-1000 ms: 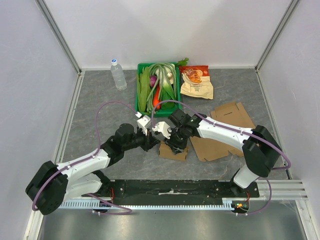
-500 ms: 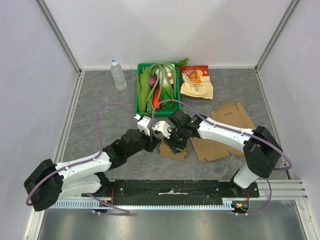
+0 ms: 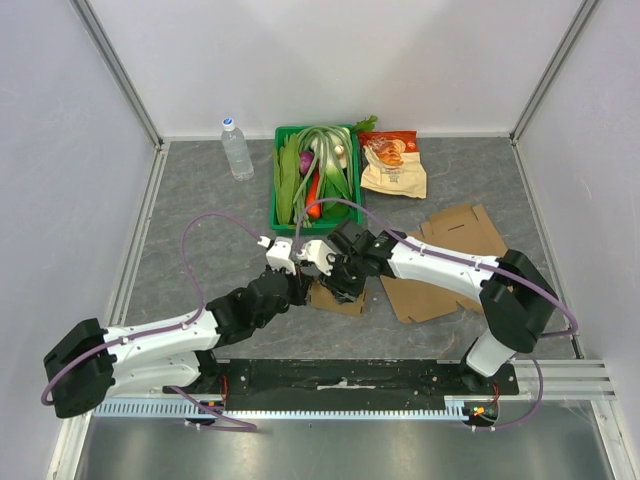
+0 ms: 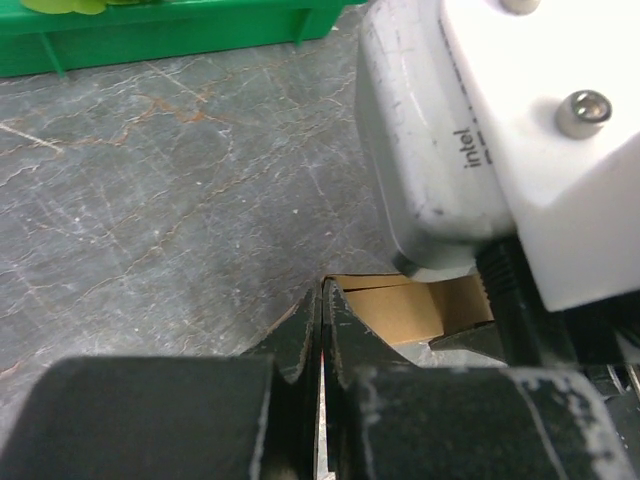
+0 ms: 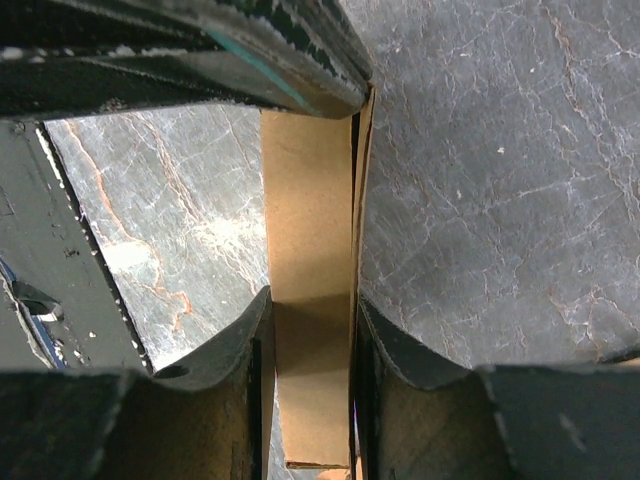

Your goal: Fold the paper box

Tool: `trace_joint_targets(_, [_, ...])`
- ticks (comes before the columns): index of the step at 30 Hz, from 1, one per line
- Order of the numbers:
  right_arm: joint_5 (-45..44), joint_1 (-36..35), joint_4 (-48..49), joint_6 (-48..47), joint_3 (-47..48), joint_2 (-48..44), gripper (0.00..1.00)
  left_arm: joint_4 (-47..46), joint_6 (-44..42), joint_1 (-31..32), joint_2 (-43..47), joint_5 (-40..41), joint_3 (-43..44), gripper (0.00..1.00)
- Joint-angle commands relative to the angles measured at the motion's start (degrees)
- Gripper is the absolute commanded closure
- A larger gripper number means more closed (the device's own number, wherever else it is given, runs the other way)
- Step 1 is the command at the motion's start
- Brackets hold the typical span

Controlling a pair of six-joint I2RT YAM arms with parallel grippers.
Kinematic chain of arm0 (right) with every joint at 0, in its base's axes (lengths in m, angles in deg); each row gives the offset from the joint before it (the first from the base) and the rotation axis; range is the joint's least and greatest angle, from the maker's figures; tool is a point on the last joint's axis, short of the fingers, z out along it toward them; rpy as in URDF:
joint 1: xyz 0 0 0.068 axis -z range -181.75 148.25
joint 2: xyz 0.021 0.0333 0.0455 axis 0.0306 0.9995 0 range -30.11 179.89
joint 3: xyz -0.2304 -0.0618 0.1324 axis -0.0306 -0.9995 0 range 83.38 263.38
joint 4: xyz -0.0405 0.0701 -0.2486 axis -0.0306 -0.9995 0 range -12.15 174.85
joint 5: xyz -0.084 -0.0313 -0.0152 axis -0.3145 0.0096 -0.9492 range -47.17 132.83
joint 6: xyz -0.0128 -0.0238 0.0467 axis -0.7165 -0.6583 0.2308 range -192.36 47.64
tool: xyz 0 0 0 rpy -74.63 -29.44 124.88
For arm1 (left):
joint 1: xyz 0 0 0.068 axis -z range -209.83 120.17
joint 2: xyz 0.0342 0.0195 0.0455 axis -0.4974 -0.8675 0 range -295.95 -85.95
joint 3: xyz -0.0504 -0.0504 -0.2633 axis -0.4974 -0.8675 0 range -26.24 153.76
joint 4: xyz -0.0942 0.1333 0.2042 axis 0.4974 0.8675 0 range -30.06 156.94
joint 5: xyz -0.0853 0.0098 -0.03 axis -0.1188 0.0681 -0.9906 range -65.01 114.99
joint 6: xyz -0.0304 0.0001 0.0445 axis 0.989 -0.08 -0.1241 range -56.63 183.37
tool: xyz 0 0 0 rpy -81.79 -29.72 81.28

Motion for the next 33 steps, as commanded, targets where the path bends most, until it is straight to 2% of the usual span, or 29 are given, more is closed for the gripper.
trace_joint_targets(1, [-2.3,0.4,5.0,3.8,4.1,3.7,0.84,0.5,-0.7,3.2,-1.2,0.4,1.3,0.98])
trace_joint_targets(7, [-2.6,0.4,5.8,4.9,4.4,5.9,0.83,2.2,1.6,3.8,-1.0,1.8,0.2,0.98])
trace_joint_targets(16, [-2.6,0.7,5.8,4.2,4.9,4.2,0.78,3.3,1.9,5.1,-1.5,4.0,0.1,0.98])
trace_joint_targets(24, [-4.2,0.8,3.5,0.3,4.6,4.0,0.81,7.6,0.3,5.2,1.9,6.3,0.1,0.98])
trace_joint_targets(29, [-3.6,1.2,4.0,1.1,4.8,3.9,0.8,7.8,1.3,5.2,-0.2,5.7,0.4,0.98])
trace_joint_targets(33, [-2.9,1.2,4.8,4.3,4.7,2.0,0.7,8.1,1.8,5.2,0.1,6.4,0.3,0.98])
